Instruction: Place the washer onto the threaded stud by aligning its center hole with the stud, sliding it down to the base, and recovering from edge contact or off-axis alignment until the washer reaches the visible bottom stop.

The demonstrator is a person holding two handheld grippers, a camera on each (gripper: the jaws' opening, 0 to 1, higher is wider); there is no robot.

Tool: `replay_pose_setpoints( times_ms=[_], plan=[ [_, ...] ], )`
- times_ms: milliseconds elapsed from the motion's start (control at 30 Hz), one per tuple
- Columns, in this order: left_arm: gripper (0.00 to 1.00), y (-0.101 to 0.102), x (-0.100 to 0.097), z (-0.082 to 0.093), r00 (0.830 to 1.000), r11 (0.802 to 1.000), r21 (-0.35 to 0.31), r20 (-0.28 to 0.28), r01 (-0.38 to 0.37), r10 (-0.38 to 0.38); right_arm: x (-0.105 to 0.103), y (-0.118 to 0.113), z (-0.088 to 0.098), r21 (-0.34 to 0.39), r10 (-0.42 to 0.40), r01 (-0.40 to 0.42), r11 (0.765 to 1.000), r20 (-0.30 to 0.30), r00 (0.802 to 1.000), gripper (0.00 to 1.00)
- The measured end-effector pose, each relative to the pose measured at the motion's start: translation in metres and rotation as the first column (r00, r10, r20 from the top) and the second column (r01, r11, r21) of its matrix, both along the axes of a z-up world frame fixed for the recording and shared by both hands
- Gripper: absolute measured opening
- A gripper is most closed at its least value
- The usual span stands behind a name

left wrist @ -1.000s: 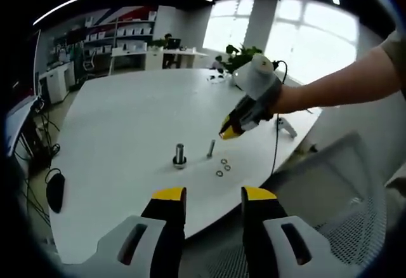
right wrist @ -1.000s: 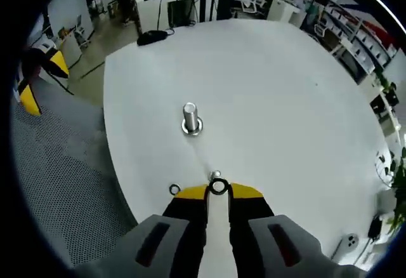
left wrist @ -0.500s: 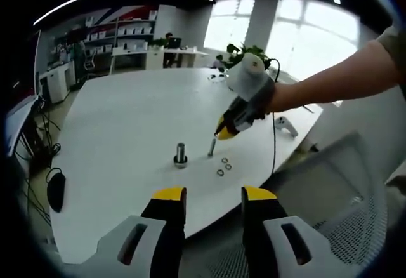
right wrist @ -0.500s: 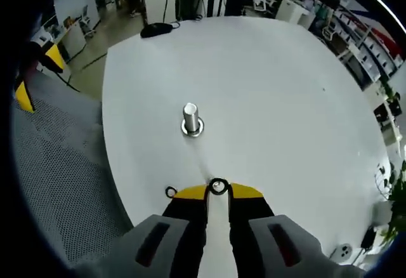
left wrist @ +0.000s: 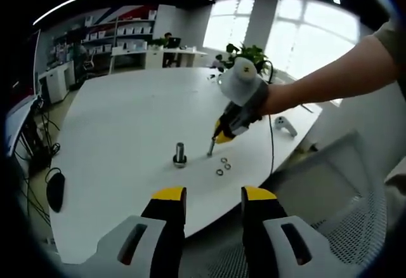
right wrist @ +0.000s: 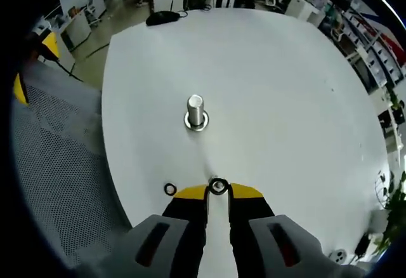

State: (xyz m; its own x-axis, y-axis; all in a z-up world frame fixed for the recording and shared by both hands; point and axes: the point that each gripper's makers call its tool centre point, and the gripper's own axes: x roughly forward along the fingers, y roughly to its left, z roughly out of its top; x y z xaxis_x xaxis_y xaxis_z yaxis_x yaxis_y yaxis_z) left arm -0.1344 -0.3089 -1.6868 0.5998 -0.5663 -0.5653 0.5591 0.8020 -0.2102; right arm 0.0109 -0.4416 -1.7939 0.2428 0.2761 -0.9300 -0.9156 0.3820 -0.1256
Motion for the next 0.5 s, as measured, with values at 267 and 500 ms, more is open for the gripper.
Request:
replay_pose_setpoints(
  times_ms=[267, 500],
  plan=[
    [0.32, -0.001, -0.001, -0.001, 1.0, 1.0, 0.0, -0.007, 0.003, -0.003, 0.003, 0.0, -0.008, -0.017, 0.012, -0.012, 1.0, -0.021, 1.0, 0.14],
    [0.32, 0.0, -0.001, -0.001, 1.0, 1.0, 0.0, -0.011, -0.002, 0.002, 0.006, -0.005, -0.025, -0.053, 0.018, -0.021, 0.998, -0.053, 0.998, 0.14]
  ],
)
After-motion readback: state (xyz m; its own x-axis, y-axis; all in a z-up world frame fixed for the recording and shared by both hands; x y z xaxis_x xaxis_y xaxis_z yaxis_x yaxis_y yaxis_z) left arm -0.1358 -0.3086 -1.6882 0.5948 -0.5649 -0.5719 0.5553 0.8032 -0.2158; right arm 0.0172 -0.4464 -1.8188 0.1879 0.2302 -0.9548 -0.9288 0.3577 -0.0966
